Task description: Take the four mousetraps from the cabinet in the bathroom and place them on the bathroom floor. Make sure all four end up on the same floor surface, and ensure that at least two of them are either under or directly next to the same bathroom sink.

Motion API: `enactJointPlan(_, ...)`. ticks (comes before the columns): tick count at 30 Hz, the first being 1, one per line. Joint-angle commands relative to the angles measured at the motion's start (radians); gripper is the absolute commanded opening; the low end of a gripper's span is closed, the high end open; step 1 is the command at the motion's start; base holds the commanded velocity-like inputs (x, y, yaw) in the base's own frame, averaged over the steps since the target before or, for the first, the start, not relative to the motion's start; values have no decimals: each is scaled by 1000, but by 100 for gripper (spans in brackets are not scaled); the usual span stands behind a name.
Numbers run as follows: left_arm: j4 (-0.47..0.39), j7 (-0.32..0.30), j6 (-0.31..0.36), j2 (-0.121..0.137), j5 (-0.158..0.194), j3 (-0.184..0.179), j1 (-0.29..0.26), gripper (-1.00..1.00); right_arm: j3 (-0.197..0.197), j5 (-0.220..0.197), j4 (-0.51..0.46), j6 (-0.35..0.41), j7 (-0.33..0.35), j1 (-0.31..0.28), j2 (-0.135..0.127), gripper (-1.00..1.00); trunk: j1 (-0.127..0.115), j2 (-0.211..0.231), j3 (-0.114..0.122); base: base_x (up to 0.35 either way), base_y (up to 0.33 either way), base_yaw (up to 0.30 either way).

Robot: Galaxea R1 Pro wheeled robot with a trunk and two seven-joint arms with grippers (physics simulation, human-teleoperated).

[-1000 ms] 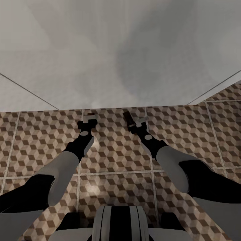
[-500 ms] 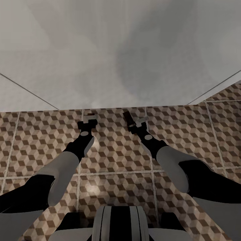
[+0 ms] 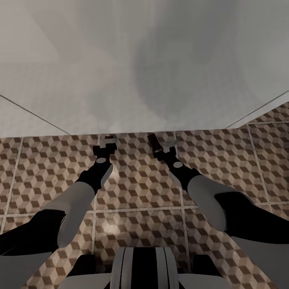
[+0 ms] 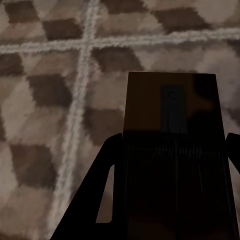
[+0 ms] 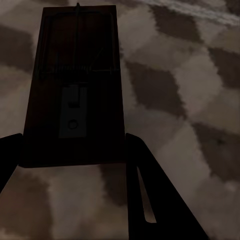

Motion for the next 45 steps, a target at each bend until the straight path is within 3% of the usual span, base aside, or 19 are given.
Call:
enactJointPlan(1, 1, 10, 0, 0, -9, -4, 0, -100, 6, 0, 1, -2, -3, -1, 0, -100, 0, 0, 0, 22, 0, 0)
enactJointPlan(45, -1, 10, -1, -2, -7, -5, 4, -100, 6, 3, 8, -31, -1, -1, 0, -100, 0, 0, 0, 19, 0, 0)
